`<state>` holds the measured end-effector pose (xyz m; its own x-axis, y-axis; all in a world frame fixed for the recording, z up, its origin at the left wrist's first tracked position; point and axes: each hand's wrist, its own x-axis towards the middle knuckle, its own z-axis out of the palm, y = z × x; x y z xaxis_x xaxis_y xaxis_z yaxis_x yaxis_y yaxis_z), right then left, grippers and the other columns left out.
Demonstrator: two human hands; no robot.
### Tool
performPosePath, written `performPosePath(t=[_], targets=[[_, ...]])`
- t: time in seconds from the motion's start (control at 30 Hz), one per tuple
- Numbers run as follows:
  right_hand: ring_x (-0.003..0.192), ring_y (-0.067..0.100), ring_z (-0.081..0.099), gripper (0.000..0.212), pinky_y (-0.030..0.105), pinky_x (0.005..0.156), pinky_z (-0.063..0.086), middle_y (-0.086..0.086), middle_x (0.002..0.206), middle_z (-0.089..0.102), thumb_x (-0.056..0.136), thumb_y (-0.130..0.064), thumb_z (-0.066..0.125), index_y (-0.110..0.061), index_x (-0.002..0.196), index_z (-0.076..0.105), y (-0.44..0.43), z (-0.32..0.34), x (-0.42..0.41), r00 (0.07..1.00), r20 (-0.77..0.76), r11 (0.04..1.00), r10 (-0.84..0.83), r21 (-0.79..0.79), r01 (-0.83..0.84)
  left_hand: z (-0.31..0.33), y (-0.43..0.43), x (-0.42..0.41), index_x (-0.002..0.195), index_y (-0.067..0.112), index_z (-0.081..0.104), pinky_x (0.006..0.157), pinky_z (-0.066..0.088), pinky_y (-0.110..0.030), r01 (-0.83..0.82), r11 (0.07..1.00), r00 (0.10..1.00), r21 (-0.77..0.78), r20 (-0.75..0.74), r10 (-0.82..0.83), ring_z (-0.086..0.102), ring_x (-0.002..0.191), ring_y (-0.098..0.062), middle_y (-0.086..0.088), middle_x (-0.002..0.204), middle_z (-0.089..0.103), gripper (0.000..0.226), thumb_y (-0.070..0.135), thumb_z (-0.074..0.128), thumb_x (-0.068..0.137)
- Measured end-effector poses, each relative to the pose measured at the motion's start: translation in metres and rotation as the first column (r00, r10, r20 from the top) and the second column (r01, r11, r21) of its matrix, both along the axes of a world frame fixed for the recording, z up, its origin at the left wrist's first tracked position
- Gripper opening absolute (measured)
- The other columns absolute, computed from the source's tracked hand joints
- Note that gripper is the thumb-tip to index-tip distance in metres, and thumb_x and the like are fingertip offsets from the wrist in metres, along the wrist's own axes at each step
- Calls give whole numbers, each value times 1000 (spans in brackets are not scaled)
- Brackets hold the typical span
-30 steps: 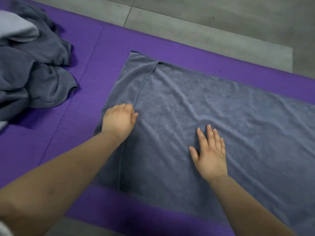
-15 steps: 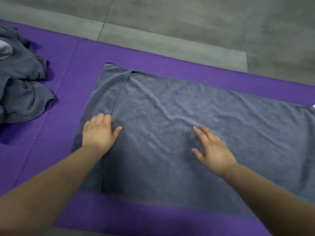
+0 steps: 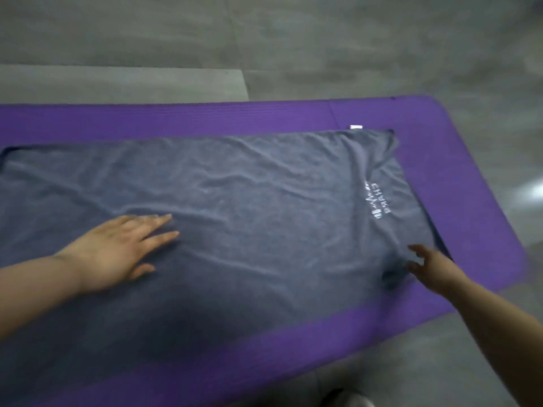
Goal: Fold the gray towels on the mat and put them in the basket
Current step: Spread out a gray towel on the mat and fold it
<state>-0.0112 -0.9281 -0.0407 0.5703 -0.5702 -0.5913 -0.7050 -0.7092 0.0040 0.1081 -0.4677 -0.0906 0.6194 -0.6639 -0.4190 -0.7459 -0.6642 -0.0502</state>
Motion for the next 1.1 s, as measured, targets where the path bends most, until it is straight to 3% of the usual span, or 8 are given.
performPosePath(t=[0.07,0.17,0.27,0.4,0.53,0.9,1.0,1.1], targets=[[96,27,52,51,26,77,46,25,113,54,89,-17,53,-2,136,40,-38,-21,-21,988,9,987,-157,25,157,8,-41,5,110,13,67,68,56,-39,29,999,999,26,14,-30,70,88,-28,-20,112,66,85,48,88,35],[104,35,53,51,38,91,40,29,117,54,88,-22,53,1,132,43,-72,-40,-37,925,88,929,-370,8,371,7,-109,-9,146,22,10,113,23,-31,-181,983,976,-8,-127,179,24,141,-21,-11,155,9,79,53,49,84],[121,43,44,46,45,105,34,32,131,45,89,-13,54,2,131,42,-94,-61,-40,835,248,863,-491,5,506,-22,-168,-35,144,28,-9,117,6,-38,-427,904,875,2,-253,413,-4,145,-20,-2,156,-11,77,56,36,88],[124,41,42,49,42,104,32,29,134,43,89,-14,54,6,131,40,-113,-71,-26,756,342,812,-558,39,582,-41,-190,-48,144,29,-10,116,-1,-44,-560,828,806,17,-221,550,-14,144,-23,-3,155,-15,83,61,38,84],[98,38,57,17,45,87,42,32,100,59,86,-1,52,11,96,59,-125,-74,-23,786,353,851,-508,68,520,-42,-186,-49,145,25,0,115,1,-46,-561,826,813,-61,-229,535,-6,145,-24,-4,156,-4,104,85,20,63],[124,45,36,49,47,102,30,32,133,39,85,-7,52,3,131,40,-106,-65,-28,851,408,876,-332,-202,439,-37,-180,-43,145,23,3,115,2,-43,-527,849,828,-46,-256,500,-2,145,-23,-4,156,-1,143,92,-24,22],[112,50,44,43,49,92,37,34,123,46,82,-11,50,7,122,49,-76,-67,-9,883,465,939,-59,-274,208,-23,-165,-30,146,21,4,116,6,-36,-476,874,855,-94,-284,435,5,145,-23,-8,156,1,112,90,13,58],[69,44,60,38,39,64,45,28,75,59,69,-27,40,5,79,59,-21,-63,9,873,404,955,274,-220,-198,-6,-132,-14,142,14,28,113,19,-35,-422,894,896,-152,-223,385,27,138,-26,-11,150,26,72,42,58,82]])
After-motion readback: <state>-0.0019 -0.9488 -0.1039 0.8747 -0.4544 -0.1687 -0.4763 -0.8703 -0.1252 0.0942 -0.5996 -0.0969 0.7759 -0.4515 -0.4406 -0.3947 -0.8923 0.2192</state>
